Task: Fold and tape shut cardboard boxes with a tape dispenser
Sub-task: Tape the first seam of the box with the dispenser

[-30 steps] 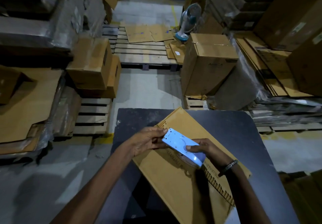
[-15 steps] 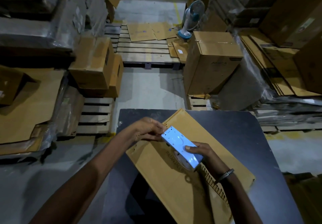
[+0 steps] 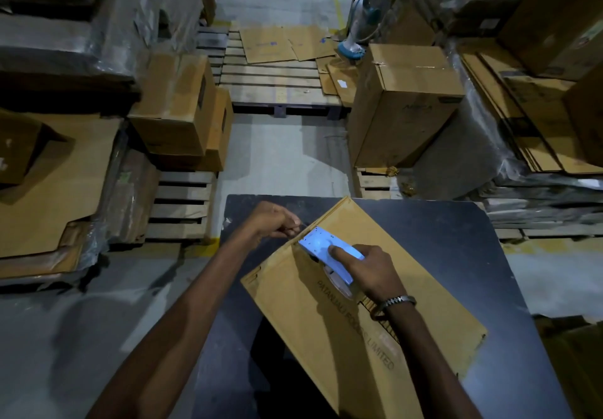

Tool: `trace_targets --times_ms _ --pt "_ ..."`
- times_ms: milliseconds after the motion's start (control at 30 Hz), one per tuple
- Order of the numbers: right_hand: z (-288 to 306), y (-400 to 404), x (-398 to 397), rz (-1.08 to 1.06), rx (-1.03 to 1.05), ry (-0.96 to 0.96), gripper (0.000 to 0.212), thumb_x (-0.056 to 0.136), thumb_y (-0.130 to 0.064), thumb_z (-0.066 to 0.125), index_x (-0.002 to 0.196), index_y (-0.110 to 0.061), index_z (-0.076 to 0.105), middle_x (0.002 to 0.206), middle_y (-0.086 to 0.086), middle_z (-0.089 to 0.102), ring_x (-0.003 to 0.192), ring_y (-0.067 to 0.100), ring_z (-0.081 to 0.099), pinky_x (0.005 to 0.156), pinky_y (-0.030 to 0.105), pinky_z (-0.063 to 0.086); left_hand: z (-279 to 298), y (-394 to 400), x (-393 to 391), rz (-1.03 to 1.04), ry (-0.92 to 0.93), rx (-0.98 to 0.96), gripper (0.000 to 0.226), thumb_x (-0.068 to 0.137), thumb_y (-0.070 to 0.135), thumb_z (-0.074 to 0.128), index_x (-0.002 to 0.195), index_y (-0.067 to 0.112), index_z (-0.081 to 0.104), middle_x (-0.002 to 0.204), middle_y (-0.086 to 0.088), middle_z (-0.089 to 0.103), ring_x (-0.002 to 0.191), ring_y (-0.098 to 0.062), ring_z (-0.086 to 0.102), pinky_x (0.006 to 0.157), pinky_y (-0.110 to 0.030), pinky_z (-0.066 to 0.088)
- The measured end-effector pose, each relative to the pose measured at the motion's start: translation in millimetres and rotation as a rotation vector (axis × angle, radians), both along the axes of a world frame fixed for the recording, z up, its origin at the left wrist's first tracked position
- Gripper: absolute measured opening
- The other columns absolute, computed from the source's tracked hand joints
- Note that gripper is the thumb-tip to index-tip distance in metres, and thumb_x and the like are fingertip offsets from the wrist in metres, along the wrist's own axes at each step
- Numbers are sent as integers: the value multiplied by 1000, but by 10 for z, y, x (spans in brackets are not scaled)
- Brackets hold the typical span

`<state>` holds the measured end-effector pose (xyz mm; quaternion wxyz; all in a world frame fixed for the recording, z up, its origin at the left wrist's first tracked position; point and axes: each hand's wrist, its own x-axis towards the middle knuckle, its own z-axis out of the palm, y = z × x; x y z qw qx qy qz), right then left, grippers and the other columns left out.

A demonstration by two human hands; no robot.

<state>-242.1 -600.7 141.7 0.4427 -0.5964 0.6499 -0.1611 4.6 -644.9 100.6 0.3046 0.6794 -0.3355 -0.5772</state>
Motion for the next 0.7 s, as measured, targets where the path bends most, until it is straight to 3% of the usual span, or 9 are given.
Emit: trace_targets --times_ms 167,267,333,400,500,600,700 --pt "-25 -29 104 -8 -13 51 57 85 -57 72 55 -17 43 50 -2 42 46 13 39 54 31 30 -201 40 -29 48 56 44 10 91 2 74 92 7 82 93 -9 80 87 -17 73 73 -24 60" --pt "-14 -30 159 -5 2 81 56 85 -55 70 51 -18 45 50 -2 46 49 17 45 56 33 33 -286 87 -49 31 92 75 13 90 12 79 103 14 81 99 -4 77 97 -20 69 82 -29 57" --pt "-17 -32 179 -1 25 97 52 82 -58 67 53 -18 50 52 -1 52 54 21 51 58 35 38 -391 122 -16 34 73 129 45 83 26 89 124 21 71 113 0 70 110 -23 66 86 -33 53" --pt "-1 -37 183 -5 36 96 52 76 -65 63 56 -18 53 54 -1 56 56 23 55 60 35 41 -479 149 52 70 -79 77 59 74 33 97 125 20 69 119 -2 68 115 -26 66 90 -39 56" --pt "13 -55 181 -2 53 112 51 80 -63 64 60 -17 55 55 -1 57 55 23 55 60 34 41 -493 227 10 42 -212 -181 15 86 36 87 96 25 82 94 4 80 95 -14 75 92 -42 62" --pt "34 -67 203 17 61 152 56 82 -65 63 64 -13 57 59 0 62 60 25 60 61 36 45 -357 298 -172 -106 -315 -263 23 96 44 75 100 24 86 92 10 81 83 -1 73 87 -31 60" --pt "58 -95 200 39 73 181 57 81 -69 62 65 -14 58 63 3 63 64 27 61 60 36 44 -371 336 -208 -120 -371 -316 24 95 43 76 102 23 85 95 6 81 87 -4 75 90 -31 60"
